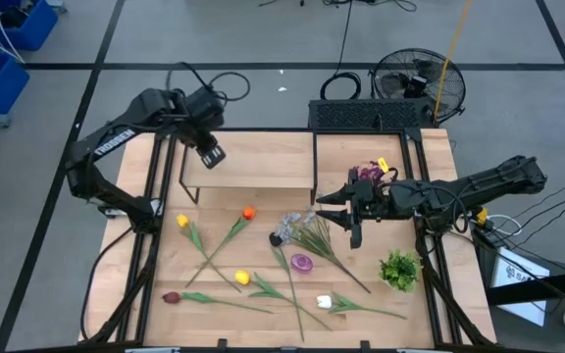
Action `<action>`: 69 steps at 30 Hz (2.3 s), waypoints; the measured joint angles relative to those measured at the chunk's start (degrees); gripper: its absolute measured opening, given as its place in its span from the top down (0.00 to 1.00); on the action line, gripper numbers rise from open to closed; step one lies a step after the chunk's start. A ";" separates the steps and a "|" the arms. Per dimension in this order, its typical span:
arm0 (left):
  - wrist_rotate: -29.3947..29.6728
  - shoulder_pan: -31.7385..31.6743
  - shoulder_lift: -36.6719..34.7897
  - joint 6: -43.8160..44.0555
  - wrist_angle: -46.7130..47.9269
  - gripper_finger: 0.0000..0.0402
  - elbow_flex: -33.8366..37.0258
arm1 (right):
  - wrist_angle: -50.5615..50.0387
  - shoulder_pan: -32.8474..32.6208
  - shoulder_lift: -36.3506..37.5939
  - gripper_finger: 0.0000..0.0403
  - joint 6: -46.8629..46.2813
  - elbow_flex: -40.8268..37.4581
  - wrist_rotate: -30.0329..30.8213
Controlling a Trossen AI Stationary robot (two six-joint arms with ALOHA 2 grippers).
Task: Pick and place flowers into a vace then onto a shelf
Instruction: Put the violet vase on the shelf
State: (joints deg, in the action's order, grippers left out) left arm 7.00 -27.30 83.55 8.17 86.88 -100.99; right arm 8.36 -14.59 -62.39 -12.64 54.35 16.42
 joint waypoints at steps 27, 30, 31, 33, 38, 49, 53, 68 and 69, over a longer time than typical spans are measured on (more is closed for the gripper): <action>-9.28 4.62 0.00 8.56 -1.43 0.78 -18.07 | -31.81 -1.38 -30.70 0.66 -6.94 19.57 -21.12; -9.27 4.67 0.00 8.51 -1.43 0.78 -18.07 | -31.90 -1.33 -33.65 0.66 -7.26 19.14 -21.02; -9.15 4.67 0.00 8.53 -1.43 0.78 -18.07 | -31.79 -1.34 -34.47 0.66 -7.22 19.08 -21.02; -8.93 4.64 0.00 8.54 -1.43 0.78 -18.07 | -31.80 -1.36 -36.12 0.66 -6.74 18.91 -21.02; -8.93 4.64 0.00 8.54 -1.41 0.78 -18.07 | -31.81 -1.20 -38.71 0.66 -6.20 18.86 -20.92; -8.96 4.64 0.00 7.94 -1.37 0.78 -18.05 | -34.76 -1.15 -37.50 0.66 -5.88 18.84 -16.36; -8.98 4.73 0.00 7.16 -1.39 0.78 -18.05 | -35.28 -0.74 -37.57 0.66 -5.75 18.78 -16.28; -8.48 4.84 0.00 7.01 -1.41 0.78 -18.03 | -29.70 -0.31 -37.80 0.66 -4.70 13.50 -14.67; -8.47 4.84 0.00 7.01 -1.41 0.78 -18.03 | -29.67 -0.30 -37.79 0.67 -4.69 13.26 -14.69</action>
State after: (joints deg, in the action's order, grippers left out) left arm -1.48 -22.46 83.55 15.18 85.47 -119.02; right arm -21.31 -14.89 -100.18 -17.33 67.60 1.73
